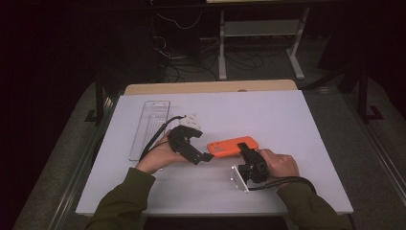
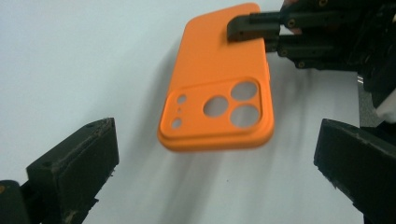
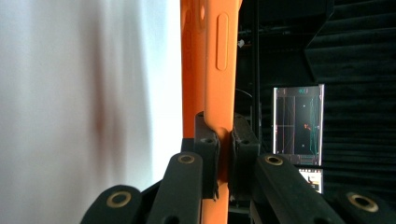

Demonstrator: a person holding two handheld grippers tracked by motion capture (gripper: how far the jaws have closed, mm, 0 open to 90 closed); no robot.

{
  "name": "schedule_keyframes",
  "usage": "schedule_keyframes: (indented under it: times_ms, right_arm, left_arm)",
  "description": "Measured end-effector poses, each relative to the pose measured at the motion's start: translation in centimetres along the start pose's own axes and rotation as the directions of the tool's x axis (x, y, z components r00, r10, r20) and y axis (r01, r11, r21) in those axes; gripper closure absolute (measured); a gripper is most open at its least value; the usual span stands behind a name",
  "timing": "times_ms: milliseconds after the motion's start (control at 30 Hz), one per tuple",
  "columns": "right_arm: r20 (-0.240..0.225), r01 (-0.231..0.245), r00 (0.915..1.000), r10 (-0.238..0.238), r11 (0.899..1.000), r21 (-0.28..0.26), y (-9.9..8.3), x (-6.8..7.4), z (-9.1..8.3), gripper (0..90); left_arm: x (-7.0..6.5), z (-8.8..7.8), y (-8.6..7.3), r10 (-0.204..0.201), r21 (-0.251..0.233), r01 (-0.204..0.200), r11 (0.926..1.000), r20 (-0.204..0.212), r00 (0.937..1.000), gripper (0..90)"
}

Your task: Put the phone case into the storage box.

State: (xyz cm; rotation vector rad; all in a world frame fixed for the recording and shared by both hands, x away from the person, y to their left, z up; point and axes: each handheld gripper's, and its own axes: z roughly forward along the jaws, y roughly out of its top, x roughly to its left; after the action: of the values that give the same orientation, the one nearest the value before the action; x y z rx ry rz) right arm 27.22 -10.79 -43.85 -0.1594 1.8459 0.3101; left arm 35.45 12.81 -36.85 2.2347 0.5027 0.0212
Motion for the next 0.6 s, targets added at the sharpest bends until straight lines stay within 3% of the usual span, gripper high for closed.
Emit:
schedule_keyframes:
  times_ms: [233, 600]
  right_arm:
    - [-0.015, -0.003, 0.9999, 0.004, 1.0, 0.015, -0.4, -0.2, 0.1, 82.9]
    - [-0.01, -0.029, 0.9995, 0.029, 1.0, 0.005, -0.6, -0.4, 0.1, 82.7]
  left_arm:
    - [0.1, -0.2, -0.7, 0.014, 0.008, -0.014, 0.9999, -0.021, 0.9997, 0.0]
    - [0.4, 0.3, -1.6, -0.004, 0.038, 0.005, 0.9993, -0.034, 0.9994, 0.0]
